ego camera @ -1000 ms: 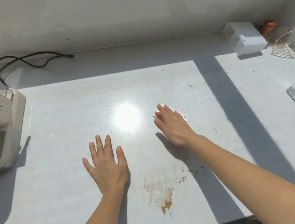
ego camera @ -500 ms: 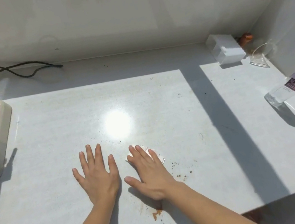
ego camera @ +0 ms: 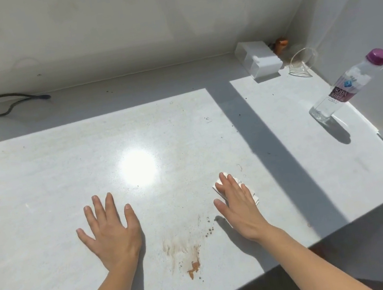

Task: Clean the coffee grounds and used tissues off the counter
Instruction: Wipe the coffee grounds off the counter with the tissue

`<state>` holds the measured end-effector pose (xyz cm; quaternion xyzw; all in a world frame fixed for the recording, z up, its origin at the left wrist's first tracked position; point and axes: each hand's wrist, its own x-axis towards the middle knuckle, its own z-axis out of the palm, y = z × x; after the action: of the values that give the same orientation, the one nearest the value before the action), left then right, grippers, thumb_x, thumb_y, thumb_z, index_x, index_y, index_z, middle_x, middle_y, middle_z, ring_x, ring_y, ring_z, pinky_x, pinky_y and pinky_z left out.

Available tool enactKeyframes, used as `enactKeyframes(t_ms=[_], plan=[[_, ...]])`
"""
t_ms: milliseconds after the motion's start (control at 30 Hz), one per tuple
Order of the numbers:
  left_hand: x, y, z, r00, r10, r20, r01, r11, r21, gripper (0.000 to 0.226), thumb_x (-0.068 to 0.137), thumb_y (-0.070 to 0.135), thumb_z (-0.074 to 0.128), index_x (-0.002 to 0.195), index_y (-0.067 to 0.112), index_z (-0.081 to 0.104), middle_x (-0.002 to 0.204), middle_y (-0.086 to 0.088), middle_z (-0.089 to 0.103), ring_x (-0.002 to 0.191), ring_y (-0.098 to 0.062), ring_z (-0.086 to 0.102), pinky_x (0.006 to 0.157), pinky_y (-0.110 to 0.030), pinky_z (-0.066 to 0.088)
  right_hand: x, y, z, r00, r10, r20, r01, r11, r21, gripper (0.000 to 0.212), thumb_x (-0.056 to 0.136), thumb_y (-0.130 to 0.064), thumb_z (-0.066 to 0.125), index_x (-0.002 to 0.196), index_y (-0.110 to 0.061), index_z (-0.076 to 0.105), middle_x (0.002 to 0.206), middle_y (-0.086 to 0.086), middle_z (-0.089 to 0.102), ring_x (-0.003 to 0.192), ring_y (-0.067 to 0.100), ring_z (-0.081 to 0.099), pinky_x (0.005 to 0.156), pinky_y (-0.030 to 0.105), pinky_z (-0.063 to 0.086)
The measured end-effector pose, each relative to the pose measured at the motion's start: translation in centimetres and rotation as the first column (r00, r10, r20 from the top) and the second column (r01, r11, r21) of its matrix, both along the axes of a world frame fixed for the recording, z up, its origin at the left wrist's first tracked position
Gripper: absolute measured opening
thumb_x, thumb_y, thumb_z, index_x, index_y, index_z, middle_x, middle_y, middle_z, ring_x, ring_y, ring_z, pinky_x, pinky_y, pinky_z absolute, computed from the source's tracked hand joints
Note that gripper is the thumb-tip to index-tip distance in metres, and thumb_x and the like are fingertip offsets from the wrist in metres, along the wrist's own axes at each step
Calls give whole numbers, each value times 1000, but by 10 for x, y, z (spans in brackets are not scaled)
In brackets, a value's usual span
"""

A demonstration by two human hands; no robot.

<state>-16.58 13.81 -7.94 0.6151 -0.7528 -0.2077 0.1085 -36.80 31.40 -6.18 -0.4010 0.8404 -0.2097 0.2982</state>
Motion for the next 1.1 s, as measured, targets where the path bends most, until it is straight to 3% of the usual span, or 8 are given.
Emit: enactKeyframes(t_ms=[67, 233, 367, 433, 633, 800, 1000, 1100], plan=[[0, 0, 0, 1000, -2, 5, 2, 1000, 0, 65, 88, 50, 21, 148, 26, 26, 161, 2, 13, 149, -17, 1, 116, -52, -5, 34, 3, 2, 995, 98, -12, -98, 995, -13, 67, 89, -70, 14, 147, -40, -2, 156, -23, -16, 142, -4, -23, 117, 30, -16], [1, -2, -2, 1000, -9, 5, 10, 1000, -10, 64, 89, 50, 20, 147, 26, 28, 161, 1, 14, 149, -18, 2, 116, -54, -3, 108, 13, 2, 965, 263, -15, -263, 965, -14, 75, 92, -67, 22, 153, -27, 5, 160, -18, -14, 142, -3, -25, 119, 38, -14], [1, 0, -1, 1000, -9, 5, 9, 1000, -14, 64, 89, 50, 21, 147, 25, 29, 161, 0, 15, 149, -19, 3, 116, -54, -3, 121, 17, 7, 961, 276, 4, -275, 961, -28, 70, 94, -64, 16, 152, -24, 17, 160, -19, -11, 142, -6, -22, 119, 31, -14], [1, 0, -1, 1000, -11, 3, 11, 1000, -19, 63, 89, 49, 21, 146, 24, 30, 161, -1, 16, 149, -19, 3, 116, -54, -2, 113, 21, 9, 962, 271, -18, -272, 962, -28, 74, 93, -67, 11, 153, -25, 11, 160, -17, -12, 142, -5, -22, 119, 30, -13], [1, 0, -2, 1000, -10, 7, 10, 1000, -17, 63, 89, 49, 22, 146, 25, 30, 160, 0, 17, 149, -19, 4, 116, -54, -2, 68, 50, -1, 983, 54, -174, -37, 994, 99, 77, 88, -71, -3, 147, -28, -24, 153, -12, -36, 139, 3, -34, 113, 24, -25], [-1, 0, -1, 1000, -2, 19, 2, 1000, -16, 63, 88, 49, 22, 146, 25, 30, 160, 0, 17, 149, -19, 4, 116, -54, -2, 4, 67, -10, 926, -242, -290, 295, 943, 154, 80, 81, -70, -9, 144, -23, -26, 158, 1, -25, 141, 9, -32, 116, 30, -19], [-2, 0, 1, 1000, -5, 28, 5, 1000, -15, 66, 87, 51, 20, 147, 25, 30, 160, 0, 17, 149, -19, 4, 116, -53, -2, -66, -13, -7, 920, -255, -297, 310, 938, 153, 77, 97, -55, 21, 152, -8, -6, 162, 9, -13, 148, 19, -17, 121, 41, -9], [-1, 0, 2, 999, -6, 40, 7, 1000, -4, 67, 86, 52, 19, 147, 25, 28, 161, 1, 15, 149, -18, 3, 116, -53, -2, -35, -70, -4, 968, -83, -236, 120, 982, 148, 80, 96, -59, 20, 151, -11, -12, 160, 6, -21, 145, 17, -26, 119, 39, -15]])
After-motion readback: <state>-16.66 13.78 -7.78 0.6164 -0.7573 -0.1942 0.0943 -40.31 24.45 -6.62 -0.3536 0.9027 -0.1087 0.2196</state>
